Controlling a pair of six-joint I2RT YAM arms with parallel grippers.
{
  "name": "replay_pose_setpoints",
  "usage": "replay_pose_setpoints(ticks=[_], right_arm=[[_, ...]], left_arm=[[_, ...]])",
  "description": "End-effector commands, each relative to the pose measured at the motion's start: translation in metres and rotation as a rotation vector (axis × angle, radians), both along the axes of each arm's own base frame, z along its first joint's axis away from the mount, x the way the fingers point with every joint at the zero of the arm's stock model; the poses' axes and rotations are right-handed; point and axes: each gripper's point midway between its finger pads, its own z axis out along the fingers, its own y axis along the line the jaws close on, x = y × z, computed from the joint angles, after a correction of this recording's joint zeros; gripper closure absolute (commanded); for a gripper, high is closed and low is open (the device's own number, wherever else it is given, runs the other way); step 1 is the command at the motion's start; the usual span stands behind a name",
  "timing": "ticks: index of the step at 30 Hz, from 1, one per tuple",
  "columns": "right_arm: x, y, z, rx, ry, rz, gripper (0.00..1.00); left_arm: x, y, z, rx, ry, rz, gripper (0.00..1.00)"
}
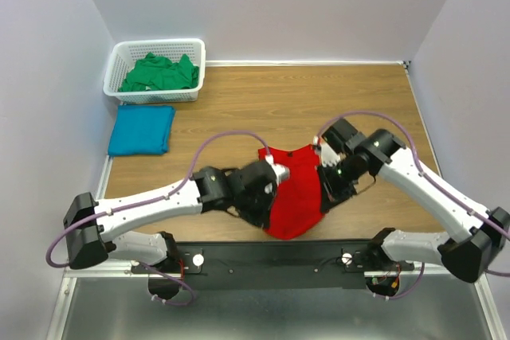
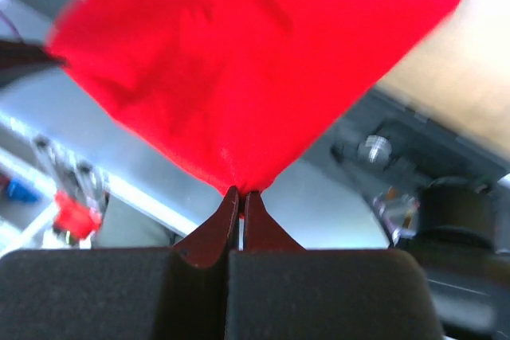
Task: Fold and stack the t-shirts
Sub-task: Fold the tshirt
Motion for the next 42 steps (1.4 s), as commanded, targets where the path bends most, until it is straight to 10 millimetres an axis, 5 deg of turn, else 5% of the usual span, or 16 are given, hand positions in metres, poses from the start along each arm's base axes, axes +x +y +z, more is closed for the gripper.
replay_pose_setpoints(ticks=[1, 9, 12, 13, 21, 29, 34, 37, 38, 40, 42], right_arm=[[0.058, 0.008, 0.021, -0.073, -0.188, -0.041, 0.99], [0.2, 0.017, 0.026, -0.072, -0.341, -0.181, 0.99], [0.248, 0.0, -0.002, -0.096, -0.327, -0.253, 0.99], [0.257, -0.001, -0.025, -0.117, -0.28, -0.25, 0.99], [0.286, -0.032, -0.093, -0.196, -0.255, -0.383, 0.99], [0.278, -0.041, -0.133, -0.228, -0.218, -0.385, 0.99], [0.285, -0.043, -0.116, -0.229, -0.277, -0.439, 0.99], [0.291, -0.049, -0.095, -0.231, -0.351, -0.485, 0.76], [0.293, -0.05, -0.088, -0.23, -0.373, -0.494, 0.7], [0.295, -0.057, -0.077, -0.249, -0.427, -0.516, 0.6], [0.295, -0.062, -0.055, -0.237, -0.495, -0.551, 0.55]], left_arm=[[0.068, 0.001, 0.037, -0.095, -0.113, 0.138, 1.0], [0.2, 0.006, 0.031, -0.122, -0.253, 0.352, 1.0], [0.252, 0.004, 0.03, -0.156, -0.293, 0.426, 1.0], [0.266, 0.002, 0.015, -0.138, -0.282, 0.437, 1.0], [0.326, -0.014, -0.033, -0.091, -0.275, 0.437, 1.0], [0.339, -0.007, -0.066, -0.046, -0.258, 0.483, 1.0], [0.345, -0.01, -0.06, -0.072, -0.287, 0.485, 0.99], [0.347, -0.01, -0.042, -0.112, -0.333, 0.489, 0.74], [0.347, -0.009, -0.037, -0.121, -0.346, 0.491, 0.56], [0.345, -0.006, -0.016, -0.148, -0.397, 0.507, 0.41], [0.344, -0.004, 0.001, -0.18, -0.449, 0.518, 0.4]])
